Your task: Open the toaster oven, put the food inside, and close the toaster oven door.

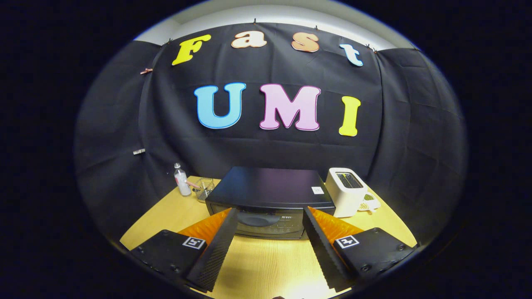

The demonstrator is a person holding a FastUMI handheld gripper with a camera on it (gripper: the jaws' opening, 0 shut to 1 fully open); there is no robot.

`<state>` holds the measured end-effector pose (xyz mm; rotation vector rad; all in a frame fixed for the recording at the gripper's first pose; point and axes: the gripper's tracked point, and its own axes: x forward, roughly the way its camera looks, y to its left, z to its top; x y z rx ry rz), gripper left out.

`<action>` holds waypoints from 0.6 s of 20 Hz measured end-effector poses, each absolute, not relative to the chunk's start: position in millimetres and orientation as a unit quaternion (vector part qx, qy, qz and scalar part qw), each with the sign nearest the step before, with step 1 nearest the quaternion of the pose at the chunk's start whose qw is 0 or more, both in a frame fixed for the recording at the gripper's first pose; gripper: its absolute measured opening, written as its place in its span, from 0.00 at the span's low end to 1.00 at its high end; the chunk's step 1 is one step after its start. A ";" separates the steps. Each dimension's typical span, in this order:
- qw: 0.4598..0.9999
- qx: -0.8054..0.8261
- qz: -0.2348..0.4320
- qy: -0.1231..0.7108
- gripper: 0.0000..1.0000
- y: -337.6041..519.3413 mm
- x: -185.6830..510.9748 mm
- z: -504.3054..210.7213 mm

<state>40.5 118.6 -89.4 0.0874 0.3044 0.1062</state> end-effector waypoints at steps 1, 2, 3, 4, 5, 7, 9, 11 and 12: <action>0.986 0.054 0.052 0.148 0.97 117.0 38.1 -82.9; 0.987 0.064 0.050 0.141 0.97 115.7 35.7 -75.7; 0.987 0.068 0.048 0.138 0.97 112.6 33.9 -71.4; 0.987 0.073 0.048 0.134 0.97 110.4 32.2 -67.3; 0.987 0.076 0.048 0.132 0.97 109.2 30.4 -62.7; 0.989 0.074 0.047 0.122 0.96 101.9 29.1 -52.8; 0.990 0.072 0.040 0.110 0.96 92.1 28.8 -41.7; 0.991 0.077 0.035 0.103 0.97 84.0 27.5 -33.8; 0.991 0.080 0.033 0.099 0.97 80.6 27.1 -29.5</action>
